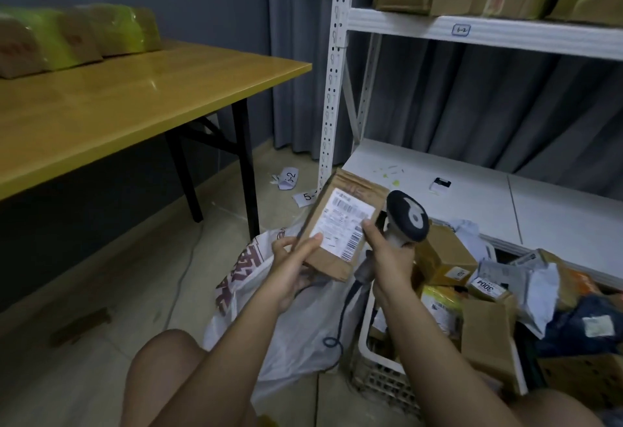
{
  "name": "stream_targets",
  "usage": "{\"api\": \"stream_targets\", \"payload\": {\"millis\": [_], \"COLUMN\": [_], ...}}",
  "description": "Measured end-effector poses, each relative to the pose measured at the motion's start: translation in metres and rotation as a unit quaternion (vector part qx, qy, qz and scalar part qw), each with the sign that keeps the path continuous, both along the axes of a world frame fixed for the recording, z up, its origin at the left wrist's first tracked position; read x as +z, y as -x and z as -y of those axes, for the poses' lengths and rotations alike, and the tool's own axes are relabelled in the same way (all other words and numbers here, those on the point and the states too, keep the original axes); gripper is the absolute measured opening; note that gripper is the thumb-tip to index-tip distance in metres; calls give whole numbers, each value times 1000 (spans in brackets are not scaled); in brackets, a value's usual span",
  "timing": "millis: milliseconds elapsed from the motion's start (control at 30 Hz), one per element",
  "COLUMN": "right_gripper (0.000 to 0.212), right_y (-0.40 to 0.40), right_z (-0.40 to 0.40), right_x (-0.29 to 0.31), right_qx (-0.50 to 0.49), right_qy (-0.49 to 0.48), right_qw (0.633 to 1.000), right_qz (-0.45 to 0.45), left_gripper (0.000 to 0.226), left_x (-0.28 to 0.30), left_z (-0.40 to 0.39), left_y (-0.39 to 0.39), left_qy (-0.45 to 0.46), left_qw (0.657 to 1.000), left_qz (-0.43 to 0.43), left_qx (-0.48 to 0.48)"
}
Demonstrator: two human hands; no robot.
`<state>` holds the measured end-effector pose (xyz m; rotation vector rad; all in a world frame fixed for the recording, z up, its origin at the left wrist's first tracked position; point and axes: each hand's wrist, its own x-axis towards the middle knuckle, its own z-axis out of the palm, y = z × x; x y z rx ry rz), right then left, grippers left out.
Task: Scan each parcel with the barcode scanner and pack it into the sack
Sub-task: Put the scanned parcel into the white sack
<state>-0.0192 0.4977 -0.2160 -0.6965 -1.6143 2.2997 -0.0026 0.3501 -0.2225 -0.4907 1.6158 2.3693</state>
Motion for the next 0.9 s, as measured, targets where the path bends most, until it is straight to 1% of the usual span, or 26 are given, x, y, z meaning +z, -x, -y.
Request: {"api": "stream_targets", "payload": {"millis": [67, 133, 233, 300, 367, 433, 467, 533, 633, 700, 733, 800, 900], "right_gripper": [74, 58, 51, 42, 40, 38, 37, 35, 25, 11, 8, 9, 10], "right_y": [3, 1, -3, -5, -5, -5, -6, -10, -23, -34, -39, -46, -50], "right_z": [-2, -5, -7, -8, -9, -9, -9, -11, -12, -8, -6, -2, 0], "right_x": [3, 8, 15, 21, 27, 31, 32, 32, 29, 24, 21, 17, 11], "right_qx": [12, 37, 106, 147, 170, 162, 149, 144, 230, 268, 279, 293, 286], "right_qy": [-11, -62, -115, -140, -151, -149, -146, -158, -209, -214, -211, -210, -226], "right_qw": [1000, 997, 987, 978, 973, 975, 978, 977, 950, 939, 937, 933, 931], "right_qz": [3, -4, -37, -48, -43, -31, -22, -6, 5, 7, 8, 10, 11], "left_gripper": [56, 55, 75, 69, 59, 55, 57, 63, 71, 75, 75, 76, 76], "left_x": [0, 2, 6, 8, 8, 5, 2, -4, -7, -8, -9, -12, -16], "left_z": [6, 15, 28, 32, 33, 34, 35, 39, 41, 40, 39, 37, 35], "left_y": [-2, -1, 5, 6, 5, 6, 8, 16, 27, 32, 33, 35, 37], "left_qy": [36, 73, 123, 115, 112, 163, 183, 188, 167, 163, 164, 167, 176], "left_qw": [998, 991, 974, 972, 975, 973, 973, 977, 983, 984, 984, 983, 981], "left_qz": [15, 11, -14, -5, -1, -25, -39, -59, -67, -70, -74, -81, -86], "left_qx": [-50, -109, -188, -207, -191, -159, -135, -79, -23, -10, -8, -11, -13]}}
